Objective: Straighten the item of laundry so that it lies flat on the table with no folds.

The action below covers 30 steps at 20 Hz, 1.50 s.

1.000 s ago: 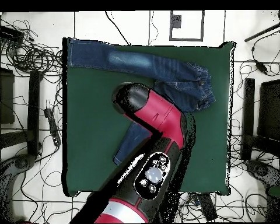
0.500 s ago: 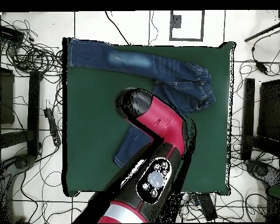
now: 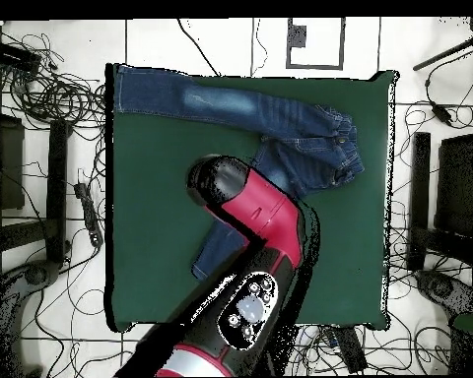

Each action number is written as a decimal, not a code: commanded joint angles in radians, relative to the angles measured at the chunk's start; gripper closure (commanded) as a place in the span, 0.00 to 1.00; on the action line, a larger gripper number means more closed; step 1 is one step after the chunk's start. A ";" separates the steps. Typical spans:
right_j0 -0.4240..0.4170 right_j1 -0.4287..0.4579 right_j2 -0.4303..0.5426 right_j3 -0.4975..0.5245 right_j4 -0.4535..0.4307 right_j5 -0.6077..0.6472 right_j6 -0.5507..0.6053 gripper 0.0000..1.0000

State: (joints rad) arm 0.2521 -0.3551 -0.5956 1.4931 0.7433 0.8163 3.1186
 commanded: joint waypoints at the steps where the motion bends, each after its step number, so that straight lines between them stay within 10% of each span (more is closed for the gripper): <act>1: 0.066 0.032 0.157 0.126 0.112 -0.076 0.313 0.00; 30: 0.124 -0.010 0.165 0.295 0.170 -0.174 0.205 0.00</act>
State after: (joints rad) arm 0.3341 -0.3621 -0.5879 1.6459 0.8621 0.6958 3.1186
